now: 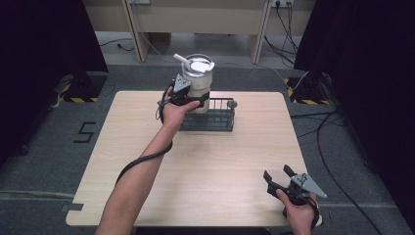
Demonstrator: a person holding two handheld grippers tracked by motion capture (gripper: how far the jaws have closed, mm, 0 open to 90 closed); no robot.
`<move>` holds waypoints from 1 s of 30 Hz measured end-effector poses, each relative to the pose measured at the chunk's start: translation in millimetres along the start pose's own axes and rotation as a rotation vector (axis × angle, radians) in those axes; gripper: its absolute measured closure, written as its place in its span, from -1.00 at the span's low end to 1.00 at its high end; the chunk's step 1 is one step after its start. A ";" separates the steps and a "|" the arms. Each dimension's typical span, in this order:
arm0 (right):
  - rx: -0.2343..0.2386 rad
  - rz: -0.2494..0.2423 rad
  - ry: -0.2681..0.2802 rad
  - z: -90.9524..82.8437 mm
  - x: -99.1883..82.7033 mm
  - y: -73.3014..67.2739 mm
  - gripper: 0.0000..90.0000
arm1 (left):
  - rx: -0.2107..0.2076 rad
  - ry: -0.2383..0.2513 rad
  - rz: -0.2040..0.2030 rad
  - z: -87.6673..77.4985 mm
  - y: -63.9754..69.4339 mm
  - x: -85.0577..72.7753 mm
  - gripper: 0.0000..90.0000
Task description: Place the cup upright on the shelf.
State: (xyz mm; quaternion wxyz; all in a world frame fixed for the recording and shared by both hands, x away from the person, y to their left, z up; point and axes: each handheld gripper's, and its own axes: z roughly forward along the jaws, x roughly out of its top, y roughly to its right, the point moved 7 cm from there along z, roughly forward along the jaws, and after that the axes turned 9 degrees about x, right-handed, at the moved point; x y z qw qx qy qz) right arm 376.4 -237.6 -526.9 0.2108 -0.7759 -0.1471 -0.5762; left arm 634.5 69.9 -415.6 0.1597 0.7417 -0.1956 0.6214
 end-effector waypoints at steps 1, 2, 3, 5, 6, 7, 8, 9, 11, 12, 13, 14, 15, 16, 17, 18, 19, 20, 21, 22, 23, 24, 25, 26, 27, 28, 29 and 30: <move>0.000 0.000 0.000 0.0 0.1 0.0 -0.62 | 0.001 -0.016 0.024 -0.6 -1.6 -1.9 -0.76; 0.000 0.002 0.000 0.0 0.0 -0.1 -0.62 | 0.003 -0.012 0.092 0.7 -6.3 -2.0 -0.76; 0.000 0.000 0.000 0.1 0.0 0.0 -0.62 | 0.003 -0.022 0.022 1.0 -1.3 -5.1 -0.76; 0.000 -0.002 -0.001 0.1 -0.2 0.2 -0.63 | 0.002 -0.024 0.017 2.3 -0.7 -7.0 -0.76; 0.001 -0.002 -0.001 0.1 -0.3 0.2 -0.63 | 0.003 -0.032 0.024 3.0 -1.3 -9.2 -0.76; 0.001 -0.001 -0.002 0.0 -0.4 0.0 -0.63 | 0.003 -0.034 0.021 3.6 -1.2 -10.2 -0.76; 0.001 0.000 -0.003 0.1 -0.5 -0.1 -0.63 | 0.003 -0.038 0.020 4.7 -1.2 -12.1 -0.76; 0.001 0.000 -0.003 0.1 -0.5 -0.1 -0.63 | 0.004 -0.041 0.018 5.3 -1.2 -13.3 -0.76; 0.001 -0.001 -0.005 0.3 -0.7 0.2 -0.63 | 0.004 -0.047 0.016 7.0 -1.0 -16.4 -0.76; 0.002 0.000 -0.005 0.4 -0.8 0.0 -0.63 | 0.004 -0.051 0.015 8.0 -0.9 -18.5 -0.76; 0.003 0.002 -0.006 0.6 -1.0 0.0 -0.63 | 0.004 -0.053 0.014 8.6 -0.8 -19.7 -0.76; 0.003 0.002 -0.006 0.7 -1.0 0.0 -0.63 | 0.004 -0.056 0.014 9.3 -0.9 -21.2 -0.76; 0.003 0.000 -0.005 0.8 -1.1 0.2 -0.63 | 0.004 -0.058 0.011 10.0 -0.8 -22.6 -0.76; 0.004 0.001 -0.007 0.9 -1.2 0.1 -0.63 | 0.005 -0.061 0.010 10.8 -0.9 -24.3 -0.76; 0.005 0.000 -0.007 1.0 -1.3 0.1 -0.63 | 0.004 -0.062 0.006 11.4 -0.6 -25.3 -0.76; 0.004 -0.001 -0.007 1.0 -1.4 0.1 -0.63 | 0.003 -0.062 0.005 12.0 -0.5 -26.3 -0.76; 0.004 -0.001 -0.008 1.0 -1.4 0.1 -0.63 | 0.003 -0.064 0.003 12.4 -0.3 -27.2 -0.76; 0.005 -0.001 -0.008 1.1 -1.5 0.1 -0.63 | 0.004 -0.064 0.003 12.8 -0.3 -28.1 -0.76; 0.006 -0.001 -0.009 1.1 -1.6 0.1 -0.63 | 0.004 -0.065 0.002 13.1 -0.2 -28.8 -0.76; 0.006 -0.001 -0.010 1.2 -1.7 0.1 -0.63 | 0.004 -0.067 0.000 13.5 0.0 -29.7 -0.76; 0.006 -0.001 -0.010 1.4 -1.9 0.1 -0.63 | 0.003 -0.067 -0.002 14.1 0.2 -30.7 -0.76; 0.008 -0.002 -0.010 1.6 -1.9 0.0 -0.63 | 0.004 -0.070 -0.001 14.5 0.2 -31.6 -0.76; 0.008 -0.001 -0.010 1.7 -1.9 -0.1 -0.63 | 0.005 -0.071 0.000 14.9 0.2 -32.3 -0.76; 0.009 -0.002 -0.010 1.8 -1.9 -0.5 -0.63 | 0.005 -0.072 0.000 15.3 0.1 -33.2 -0.76; 0.009 -0.002 -0.010 1.8 -1.9 -0.5 -0.63 | 0.005 -0.074 -0.002 15.5 0.3 -33.8 -0.76; 0.010 -0.002 -0.011 1.8 -1.9 -0.5 -0.63 | 0.005 -0.076 -0.003 16.0 0.2 -34.9 -0.76; 0.010 -0.001 -0.011 1.9 -2.0 -0.6 -0.63 | 0.006 -0.076 -0.006 16.4 0.2 -35.8 -0.76; 0.010 -0.001 -0.012 2.0 -2.1 -0.6 -0.63 | 0.007 -0.078 -0.005 16.8 0.1 -36.7 -0.76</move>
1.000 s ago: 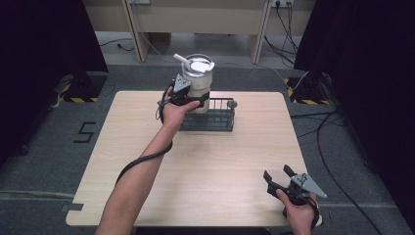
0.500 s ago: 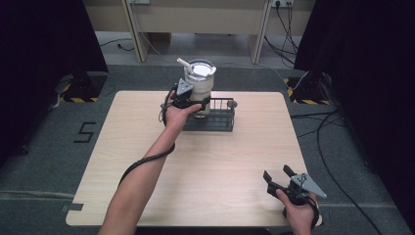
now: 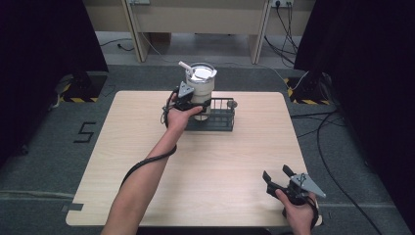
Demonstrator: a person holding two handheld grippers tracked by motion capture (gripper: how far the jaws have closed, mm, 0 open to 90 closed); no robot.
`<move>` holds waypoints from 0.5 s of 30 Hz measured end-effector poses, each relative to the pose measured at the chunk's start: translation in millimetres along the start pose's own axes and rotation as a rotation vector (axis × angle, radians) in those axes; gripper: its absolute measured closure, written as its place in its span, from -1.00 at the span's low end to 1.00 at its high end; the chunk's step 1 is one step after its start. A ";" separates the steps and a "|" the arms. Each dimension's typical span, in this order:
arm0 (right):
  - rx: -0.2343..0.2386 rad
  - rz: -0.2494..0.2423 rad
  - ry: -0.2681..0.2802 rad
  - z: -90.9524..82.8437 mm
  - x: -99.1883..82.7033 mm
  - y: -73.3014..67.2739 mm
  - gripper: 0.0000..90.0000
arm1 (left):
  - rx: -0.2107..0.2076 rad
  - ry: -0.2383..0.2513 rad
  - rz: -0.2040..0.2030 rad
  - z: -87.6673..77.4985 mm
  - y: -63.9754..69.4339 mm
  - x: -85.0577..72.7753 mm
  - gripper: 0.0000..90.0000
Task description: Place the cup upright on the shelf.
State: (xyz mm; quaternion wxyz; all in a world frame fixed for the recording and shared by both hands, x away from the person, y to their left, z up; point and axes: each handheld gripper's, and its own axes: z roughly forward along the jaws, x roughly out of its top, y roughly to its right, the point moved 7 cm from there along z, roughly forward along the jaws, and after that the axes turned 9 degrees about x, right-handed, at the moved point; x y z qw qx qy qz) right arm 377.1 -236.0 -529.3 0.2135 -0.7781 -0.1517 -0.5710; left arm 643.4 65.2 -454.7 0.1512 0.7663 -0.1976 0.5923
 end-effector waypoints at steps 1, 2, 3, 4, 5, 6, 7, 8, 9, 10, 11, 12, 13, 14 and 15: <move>0.000 -0.001 0.000 0.1 0.0 0.1 -0.63 | 0.000 -0.002 -0.002 0.3 0.0 -0.8 -0.76; 0.000 0.000 -0.001 0.1 -0.2 -0.1 -0.63 | 0.000 -0.004 -0.003 0.8 -0.1 -1.9 -0.76; 0.001 -0.001 -0.001 0.2 -0.2 -0.1 -0.63 | 0.001 -0.007 -0.004 1.4 -0.2 -3.4 -0.76; 0.001 -0.001 -0.002 0.3 -0.3 -0.2 -0.63 | 0.002 -0.008 -0.006 1.8 -0.4 -4.5 -0.76; 0.001 0.000 -0.002 0.5 -0.3 -0.3 -0.63 | 0.002 -0.009 -0.011 2.2 -0.4 -5.5 -0.76; 0.002 0.000 -0.002 0.6 -0.4 -0.3 -0.63 | 0.003 -0.009 -0.011 2.4 -0.6 -6.4 -0.76; 0.001 0.000 -0.002 0.7 -0.4 -0.4 -0.63 | 0.004 -0.006 -0.012 2.2 -0.6 -6.2 -0.76; 0.001 -0.001 -0.003 0.8 -0.6 -0.3 -0.63 | 0.004 -0.007 -0.012 2.3 -0.6 -6.3 -0.76; 0.001 -0.003 -0.003 1.0 -0.6 -0.2 -0.63 | 0.003 -0.007 -0.010 2.4 -0.6 -6.5 -0.76; 0.003 -0.001 -0.005 1.1 -0.8 -0.5 -0.63 | 0.003 -0.007 -0.009 2.2 -0.7 -6.5 -0.76; 0.003 -0.004 -0.004 1.3 -0.8 -0.6 -0.63 | 0.002 -0.006 -0.010 2.3 -0.7 -6.7 -0.76; 0.003 -0.006 -0.005 1.4 -0.8 -0.9 -0.63 | 0.001 -0.005 -0.010 2.3 -0.7 -6.8 -0.76; 0.004 -0.005 -0.005 1.5 -0.8 -1.2 -0.63 | 0.001 -0.003 -0.011 2.2 -0.7 -6.9 -0.76; 0.005 -0.006 -0.006 1.6 -0.8 -1.6 -0.63 | 0.001 -0.003 -0.011 2.2 -0.6 -7.1 -0.76; 0.006 -0.007 -0.006 1.7 -0.8 -1.7 -0.63 | 0.000 -0.002 -0.007 2.1 -0.3 -7.4 -0.76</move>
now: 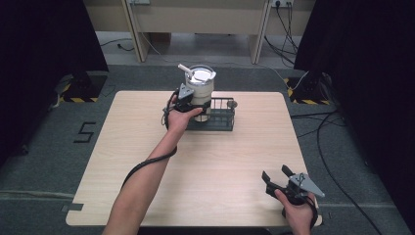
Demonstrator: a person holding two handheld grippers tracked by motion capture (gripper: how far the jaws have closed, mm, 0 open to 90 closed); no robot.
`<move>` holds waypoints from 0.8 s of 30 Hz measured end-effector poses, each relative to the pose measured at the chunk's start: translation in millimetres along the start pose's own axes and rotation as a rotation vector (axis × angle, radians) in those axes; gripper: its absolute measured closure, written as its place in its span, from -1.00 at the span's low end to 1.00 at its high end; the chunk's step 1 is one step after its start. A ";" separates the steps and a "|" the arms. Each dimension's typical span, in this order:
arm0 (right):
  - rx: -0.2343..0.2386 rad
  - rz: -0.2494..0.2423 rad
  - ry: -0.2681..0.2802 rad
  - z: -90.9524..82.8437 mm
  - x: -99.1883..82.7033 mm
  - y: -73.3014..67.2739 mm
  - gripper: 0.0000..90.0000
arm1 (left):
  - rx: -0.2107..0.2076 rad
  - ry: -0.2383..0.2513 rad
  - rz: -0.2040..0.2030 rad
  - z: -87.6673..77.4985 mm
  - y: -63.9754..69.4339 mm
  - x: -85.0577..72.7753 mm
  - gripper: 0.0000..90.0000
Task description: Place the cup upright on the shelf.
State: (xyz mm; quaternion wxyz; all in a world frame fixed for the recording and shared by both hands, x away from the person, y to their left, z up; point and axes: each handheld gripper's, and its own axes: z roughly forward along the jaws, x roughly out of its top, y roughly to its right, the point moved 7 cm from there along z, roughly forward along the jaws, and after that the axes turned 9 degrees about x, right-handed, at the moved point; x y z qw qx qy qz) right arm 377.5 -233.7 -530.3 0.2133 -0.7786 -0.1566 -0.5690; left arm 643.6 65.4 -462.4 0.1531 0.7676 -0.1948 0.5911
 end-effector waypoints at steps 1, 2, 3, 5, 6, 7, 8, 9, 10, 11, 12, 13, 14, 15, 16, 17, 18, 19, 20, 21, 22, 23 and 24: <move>0.000 -0.001 -0.001 0.0 -0.1 -0.1 -0.63 | -0.001 0.002 0.008 -0.2 0.4 -0.6 -0.76; 0.001 -0.001 -0.003 0.1 -0.4 -0.2 -0.63 | -0.002 0.004 0.011 -0.3 0.6 -0.8 -0.76; 0.001 -0.001 -0.003 0.1 -0.5 -0.2 -0.63 | -0.002 0.006 0.012 -0.5 0.7 -0.9 -0.76; 0.002 -0.002 -0.004 0.2 -0.5 -0.4 -0.63 | -0.004 0.010 0.004 -0.4 0.2 -1.1 -0.77; 0.003 -0.002 -0.004 0.4 -0.4 -0.7 -0.63 | -0.005 0.010 0.004 -0.6 0.1 -1.3 -0.77; 0.003 -0.002 -0.004 0.3 -0.2 -1.0 -0.63 | -0.006 0.011 0.007 -0.6 0.3 -1.4 -0.77; 0.004 -0.003 -0.003 0.3 -0.1 -1.1 -0.63 | -0.008 0.014 0.010 -0.5 0.5 -1.5 -0.77; 0.003 -0.003 -0.003 0.3 -0.1 -1.1 -0.63 | -0.007 0.015 0.010 -0.6 0.5 -1.6 -0.77; 0.003 -0.003 -0.004 0.4 -0.3 -1.0 -0.63 | -0.007 0.015 0.008 -0.7 0.4 -1.7 -0.77; 0.003 -0.003 -0.005 0.4 -0.5 -0.9 -0.63 | -0.008 0.015 0.007 -0.7 0.3 -1.8 -0.77; 0.004 -0.003 -0.006 0.5 -0.5 -0.9 -0.63 | -0.008 0.017 0.006 -0.7 0.3 -2.0 -0.77; 0.004 -0.004 -0.005 0.6 -0.4 -1.0 -0.63 | -0.009 0.019 0.005 -0.6 0.3 -2.0 -0.77; 0.005 -0.005 -0.005 0.7 -0.3 -1.1 -0.63 | -0.009 0.019 0.005 -0.6 0.3 -2.0 -0.77; 0.005 -0.005 -0.006 0.6 -0.4 -1.2 -0.63 | -0.009 0.019 0.005 -0.5 0.3 -2.0 -0.77; 0.005 -0.005 -0.007 0.6 -0.4 -1.3 -0.63 | -0.008 0.019 0.005 -0.2 0.5 -2.0 -0.77; 0.005 -0.005 -0.007 0.7 -0.5 -1.3 -0.63 | -0.009 0.018 0.008 -0.2 0.7 -1.9 -0.77; 0.005 -0.005 -0.008 0.7 -0.6 -1.3 -0.63 | -0.011 0.017 0.008 -0.3 0.6 -1.9 -0.78; 0.005 -0.006 -0.007 0.8 -0.6 -1.3 -0.63 | -0.013 0.016 0.009 -0.4 0.5 -1.8 -0.78; 0.005 -0.006 -0.007 0.9 -0.6 -1.4 -0.63 | -0.015 0.016 0.010 -0.4 0.2 -1.9 -0.78; 0.006 -0.007 -0.008 1.0 -0.6 -1.5 -0.64 | -0.016 0.017 0.010 -0.4 0.2 -1.9 -0.78; 0.006 -0.006 -0.009 1.1 -0.7 -1.6 -0.64 | -0.016 0.020 0.014 -0.2 0.2 -1.9 -0.78; 0.007 -0.006 -0.010 1.2 -0.8 -1.8 -0.64 | -0.018 0.023 0.019 0.1 0.3 -2.1 -0.78; 0.006 -0.008 -0.011 1.4 -0.9 -1.8 -0.64 | -0.019 0.023 0.022 0.3 0.3 -2.4 -0.79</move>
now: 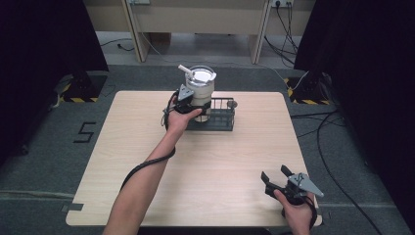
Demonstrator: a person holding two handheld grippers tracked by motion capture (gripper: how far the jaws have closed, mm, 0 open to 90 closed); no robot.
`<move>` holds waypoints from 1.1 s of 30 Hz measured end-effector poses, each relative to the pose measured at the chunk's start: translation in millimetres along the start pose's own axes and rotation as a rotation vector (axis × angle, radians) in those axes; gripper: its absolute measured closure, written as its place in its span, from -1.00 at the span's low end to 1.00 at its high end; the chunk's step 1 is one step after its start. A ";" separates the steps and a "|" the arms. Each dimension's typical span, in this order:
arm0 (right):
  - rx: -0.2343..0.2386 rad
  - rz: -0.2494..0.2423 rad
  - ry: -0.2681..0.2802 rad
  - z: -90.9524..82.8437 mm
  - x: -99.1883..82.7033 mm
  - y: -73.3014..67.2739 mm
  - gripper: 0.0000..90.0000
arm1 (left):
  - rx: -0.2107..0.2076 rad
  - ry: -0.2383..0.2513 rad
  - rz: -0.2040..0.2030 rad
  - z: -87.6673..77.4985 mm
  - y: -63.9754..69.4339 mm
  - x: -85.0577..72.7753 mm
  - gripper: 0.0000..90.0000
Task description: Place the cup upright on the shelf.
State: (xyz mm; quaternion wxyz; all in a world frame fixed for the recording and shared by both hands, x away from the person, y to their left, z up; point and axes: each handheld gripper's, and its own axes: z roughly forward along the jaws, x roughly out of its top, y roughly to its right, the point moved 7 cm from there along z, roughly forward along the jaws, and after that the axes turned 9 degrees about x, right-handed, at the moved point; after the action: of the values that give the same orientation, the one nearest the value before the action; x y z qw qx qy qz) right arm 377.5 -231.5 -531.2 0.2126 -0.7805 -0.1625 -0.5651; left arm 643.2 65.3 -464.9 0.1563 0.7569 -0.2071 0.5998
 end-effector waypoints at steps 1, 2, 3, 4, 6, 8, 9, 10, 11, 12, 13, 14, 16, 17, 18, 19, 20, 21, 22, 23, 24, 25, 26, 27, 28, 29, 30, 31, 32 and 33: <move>0.000 -0.001 0.000 0.0 0.0 0.0 -0.64 | 0.000 0.000 -0.004 0.2 0.1 -0.2 -0.79; 0.000 -0.001 0.000 0.0 0.1 -0.1 -0.64 | 0.000 -0.002 -0.008 0.5 0.1 -0.5 -0.79; 0.000 -0.001 0.000 0.0 0.1 -0.1 -0.64 | 0.000 -0.004 -0.014 0.7 0.1 -0.7 -0.80; 0.000 -0.001 0.000 0.0 0.1 0.1 -0.64 | 0.001 -0.006 -0.021 1.0 0.2 -1.0 -0.80; -0.002 0.000 0.001 0.0 0.2 0.3 -0.64 | 0.003 -0.009 -0.026 1.4 0.3 -1.1 -0.80; -0.001 0.002 0.002 -0.1 0.3 -0.1 -0.64 | 0.006 -0.009 -0.029 1.4 0.5 -1.0 -0.80; -0.001 0.001 0.002 -0.2 0.3 0.0 -0.64 | 0.006 -0.009 -0.029 1.4 0.6 -1.2 -0.80; -0.001 0.001 0.002 -0.2 0.3 0.0 -0.64 | 0.007 -0.009 -0.030 1.2 0.5 -1.4 -0.80; -0.001 0.001 0.001 -0.3 0.2 0.0 -0.64 | 0.007 -0.008 -0.030 1.0 0.5 -1.4 -0.80; -0.001 0.001 0.001 -0.3 0.1 0.0 -0.64 | 0.006 -0.006 -0.032 0.8 0.5 -1.5 -0.80; -0.001 -0.001 0.001 -0.4 0.1 0.1 -0.64 | 0.005 -0.005 -0.034 0.6 0.5 -1.7 -0.80; -0.001 -0.001 0.001 -0.4 0.1 0.1 -0.64 | 0.005 -0.003 -0.034 0.4 0.5 -1.9 -0.80; -0.001 -0.002 0.001 -0.3 0.1 0.2 -0.64 | 0.006 -0.003 -0.034 -0.3 0.6 -2.5 -0.80; -0.001 -0.002 0.000 -0.2 0.1 0.2 -0.64 | 0.007 0.000 -0.035 -0.7 0.7 -2.5 -0.80; -0.001 0.000 0.001 -0.2 0.1 0.0 -0.64 | 0.009 0.001 -0.034 -1.3 0.6 -2.5 -0.80; 0.000 0.000 0.001 -0.2 0.2 0.0 -0.64 | 0.009 0.002 -0.032 -2.0 0.4 -2.5 -0.80; 0.000 0.000 0.001 -0.1 0.2 0.0 -0.64 | 0.011 0.004 -0.033 -2.6 0.5 -2.5 -0.79; 0.000 0.000 0.000 -0.1 0.2 -0.1 -0.64 | 0.013 0.004 -0.034 -3.2 0.5 -2.6 -0.79; 0.000 -0.001 0.000 -0.1 0.2 -0.1 -0.64 | 0.013 0.005 -0.032 -3.7 0.4 -2.7 -0.79; 0.000 -0.001 0.000 -0.1 0.1 -0.1 -0.64 | 0.012 0.006 -0.033 -4.1 0.3 -2.7 -0.79; 0.000 -0.001 0.000 0.0 0.1 -0.2 -0.64 | 0.013 0.007 -0.035 -4.5 0.2 -2.8 -0.79; 0.001 -0.001 0.000 0.0 0.1 -0.2 -0.64 | 0.013 0.007 -0.035 -4.8 0.2 -2.7 -0.79; 0.001 -0.001 0.000 0.0 0.1 -0.3 -0.64 | 0.014 0.007 -0.035 -5.5 0.3 -2.6 -0.79; 0.001 -0.002 0.000 0.0 0.2 -0.4 -0.64 | 0.014 0.008 -0.037 -5.9 0.5 -2.5 -0.79; 0.001 -0.002 0.000 0.0 0.2 -0.4 -0.64 | 0.014 0.008 -0.036 -6.4 0.3 -2.7 -0.79; 0.001 -0.002 -0.001 0.1 0.1 -0.4 -0.64 | 0.015 0.008 -0.037 -7.0 0.1 -2.9 -0.79; 0.001 -0.004 -0.001 0.1 0.0 -0.1 -0.64 | 0.013 0.009 -0.037 -7.7 -0.1 -3.0 -0.79; 0.001 -0.004 -0.001 0.1 0.0 -0.1 -0.64 | 0.010 0.012 -0.040 -8.4 -0.1 -2.8 -0.79; 0.001 -0.002 -0.001 0.1 0.0 -0.3 -0.64 | 0.010 0.011 -0.039 -9.5 -0.4 -3.0 -0.79; 0.001 -0.002 -0.001 0.1 0.1 -0.4 -0.64 | 0.010 0.011 -0.037 -10.5 -0.6 -2.9 -0.80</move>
State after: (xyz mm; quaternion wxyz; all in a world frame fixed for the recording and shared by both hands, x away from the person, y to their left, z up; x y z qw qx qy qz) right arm 377.4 -231.1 -531.1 0.2124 -0.7805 -0.1636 -0.5648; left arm 634.0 71.3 -465.3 0.1649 0.7580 -0.1892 0.6021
